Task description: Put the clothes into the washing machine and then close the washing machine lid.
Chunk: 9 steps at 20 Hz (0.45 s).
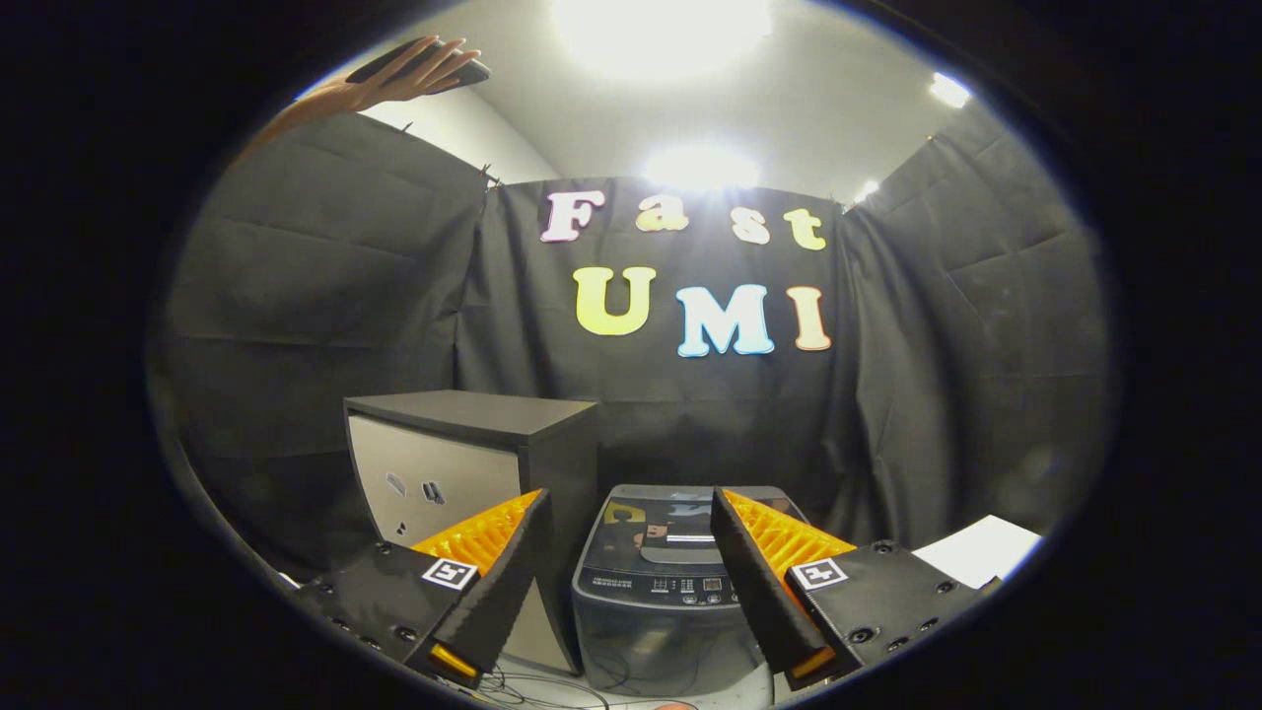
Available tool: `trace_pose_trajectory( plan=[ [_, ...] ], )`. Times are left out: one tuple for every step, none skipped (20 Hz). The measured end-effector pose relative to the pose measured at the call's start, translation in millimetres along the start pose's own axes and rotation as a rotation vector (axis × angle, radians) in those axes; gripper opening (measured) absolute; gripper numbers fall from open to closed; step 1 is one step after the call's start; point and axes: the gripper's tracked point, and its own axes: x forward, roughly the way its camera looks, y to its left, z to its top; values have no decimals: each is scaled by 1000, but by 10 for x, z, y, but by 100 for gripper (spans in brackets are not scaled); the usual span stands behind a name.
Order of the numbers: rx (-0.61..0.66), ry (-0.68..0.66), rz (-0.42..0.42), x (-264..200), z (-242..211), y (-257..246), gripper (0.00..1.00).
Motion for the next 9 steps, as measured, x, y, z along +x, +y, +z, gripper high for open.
trace_pose_trajectory(
  plan=[
    [-5, -1, -2, -10, -32, 2, 99],
    [-11, -3, -5, -45, -47, -1, 99],
    [-16, -8, -8, -62, -43, -8, 99],
    [-18, -13, -9, -89, -35, -9, 99],
    [-20, -12, -13, -105, -47, -28, 99],
    [-20, -17, -17, -131, -39, -41, 99],
    [-19, -20, -22, -140, -30, -57, 99],
    [-18, -20, -26, -153, -28, -66, 99],
    [-18, -20, -26, -161, -30, -61, 99]
  ],
)
